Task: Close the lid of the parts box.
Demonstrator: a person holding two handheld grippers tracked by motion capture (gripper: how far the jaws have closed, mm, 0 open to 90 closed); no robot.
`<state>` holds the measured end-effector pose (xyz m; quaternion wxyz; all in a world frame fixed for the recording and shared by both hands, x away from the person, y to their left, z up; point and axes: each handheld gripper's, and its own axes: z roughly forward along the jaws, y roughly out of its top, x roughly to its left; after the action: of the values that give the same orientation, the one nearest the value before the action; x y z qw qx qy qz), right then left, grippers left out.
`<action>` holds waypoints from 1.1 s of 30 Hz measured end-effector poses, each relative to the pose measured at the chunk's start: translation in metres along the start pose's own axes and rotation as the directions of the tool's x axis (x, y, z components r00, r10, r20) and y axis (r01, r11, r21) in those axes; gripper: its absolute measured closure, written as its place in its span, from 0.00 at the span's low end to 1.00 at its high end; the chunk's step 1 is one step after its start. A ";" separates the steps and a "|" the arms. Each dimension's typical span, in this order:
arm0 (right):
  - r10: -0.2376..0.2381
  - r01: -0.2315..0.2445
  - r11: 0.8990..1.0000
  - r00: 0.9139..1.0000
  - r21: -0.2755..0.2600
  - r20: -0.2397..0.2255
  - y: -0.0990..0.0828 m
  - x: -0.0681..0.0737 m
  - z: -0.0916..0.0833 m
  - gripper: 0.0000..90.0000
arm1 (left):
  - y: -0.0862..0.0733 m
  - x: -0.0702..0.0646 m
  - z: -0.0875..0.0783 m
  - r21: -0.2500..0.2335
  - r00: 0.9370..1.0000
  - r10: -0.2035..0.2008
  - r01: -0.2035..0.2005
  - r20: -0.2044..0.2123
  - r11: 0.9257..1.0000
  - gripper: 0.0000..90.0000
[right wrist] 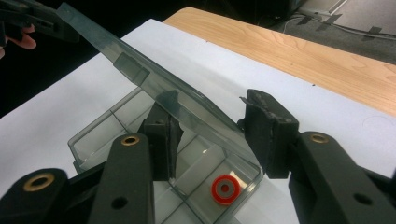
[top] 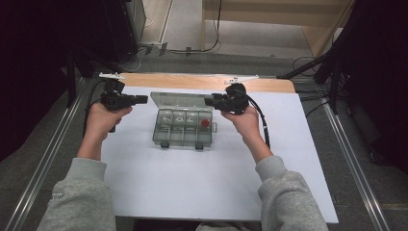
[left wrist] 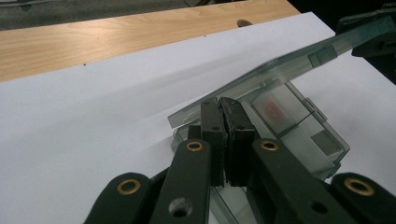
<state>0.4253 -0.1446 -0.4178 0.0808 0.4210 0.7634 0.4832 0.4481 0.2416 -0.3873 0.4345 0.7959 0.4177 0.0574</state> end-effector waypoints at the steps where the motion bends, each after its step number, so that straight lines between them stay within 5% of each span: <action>1: 0.000 0.000 1.000 1.000 0.002 -0.003 -0.001 0.000 0.000 0.61 | 0.001 0.000 0.000 -0.005 1.000 0.001 -0.001 -0.001 1.000 0.98; 22: -0.014 0.013 1.000 1.000 -0.019 -0.011 -0.009 0.006 0.000 0.54 | 0.019 -0.009 0.005 -0.048 0.999 0.036 -0.036 0.009 0.998 0.98; 33: -0.015 0.014 1.000 1.000 -0.012 -0.022 -0.010 0.008 0.000 0.47 | 0.021 -0.015 0.012 -0.016 0.998 0.044 -0.044 0.032 0.999 0.98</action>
<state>0.4151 -0.1404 -0.4234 0.0785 0.4096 0.7643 0.4918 0.4576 0.2174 -0.3752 0.4460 0.8024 0.3925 0.0572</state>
